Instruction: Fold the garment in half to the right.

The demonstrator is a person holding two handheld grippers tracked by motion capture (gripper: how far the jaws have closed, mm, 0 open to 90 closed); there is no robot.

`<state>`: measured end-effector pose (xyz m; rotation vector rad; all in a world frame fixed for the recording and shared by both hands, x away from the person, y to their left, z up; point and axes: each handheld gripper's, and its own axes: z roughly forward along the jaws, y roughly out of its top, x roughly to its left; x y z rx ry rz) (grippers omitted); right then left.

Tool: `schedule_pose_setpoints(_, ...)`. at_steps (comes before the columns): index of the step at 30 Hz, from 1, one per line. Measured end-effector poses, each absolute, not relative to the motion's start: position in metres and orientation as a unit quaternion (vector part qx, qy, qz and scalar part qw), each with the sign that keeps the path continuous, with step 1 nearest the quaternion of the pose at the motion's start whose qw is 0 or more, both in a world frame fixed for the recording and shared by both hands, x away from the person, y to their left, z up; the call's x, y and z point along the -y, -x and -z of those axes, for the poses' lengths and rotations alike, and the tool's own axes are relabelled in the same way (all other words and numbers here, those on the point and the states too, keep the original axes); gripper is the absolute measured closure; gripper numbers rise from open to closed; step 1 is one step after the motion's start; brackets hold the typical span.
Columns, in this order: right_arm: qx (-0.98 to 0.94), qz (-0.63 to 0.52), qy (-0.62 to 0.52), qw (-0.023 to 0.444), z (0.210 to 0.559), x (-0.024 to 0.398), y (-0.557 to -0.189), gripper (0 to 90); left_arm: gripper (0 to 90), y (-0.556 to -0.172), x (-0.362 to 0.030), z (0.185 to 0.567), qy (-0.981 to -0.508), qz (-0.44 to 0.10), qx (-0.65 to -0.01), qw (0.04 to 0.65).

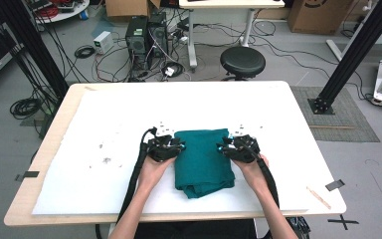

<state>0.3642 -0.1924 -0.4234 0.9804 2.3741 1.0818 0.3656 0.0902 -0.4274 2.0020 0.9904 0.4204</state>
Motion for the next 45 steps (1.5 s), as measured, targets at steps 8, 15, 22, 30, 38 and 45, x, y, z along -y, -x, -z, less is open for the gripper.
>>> schedule_pose_setpoints(8,-0.827,-0.378,-0.389,0.147,0.447,0.221,-0.359,65.3,69.1,-0.364,-0.095,0.437,-0.798,-0.18,-0.413,0.401)
schedule_pose_setpoints(15,-0.816,-0.414,-0.368,0.163,0.432,0.221,-0.329,57.3,58.8,-0.325,-0.097,0.418,-0.797,-0.155,-0.358,0.461)
schedule_pose_setpoints(22,-0.84,-0.414,-0.324,0.134,0.44,0.206,-0.299,61.3,55.0,-0.298,-0.095,0.433,-0.825,-0.098,-0.326,0.451)
schedule_pose_setpoints(30,-0.853,-0.401,-0.308,0.129,0.449,0.207,-0.283,70.6,53.7,-0.284,-0.096,0.445,-0.839,-0.116,-0.322,0.423)
schedule_pose_setpoints(38,-0.852,-0.404,-0.311,0.121,0.45,0.211,-0.276,73.1,54.1,-0.276,-0.098,0.447,-0.839,-0.131,-0.316,0.422)
schedule_pose_setpoints(45,-0.839,-0.423,-0.319,0.121,0.447,0.214,-0.277,41.7,46.8,-0.285,-0.109,0.439,-0.831,-0.121,-0.317,0.44)
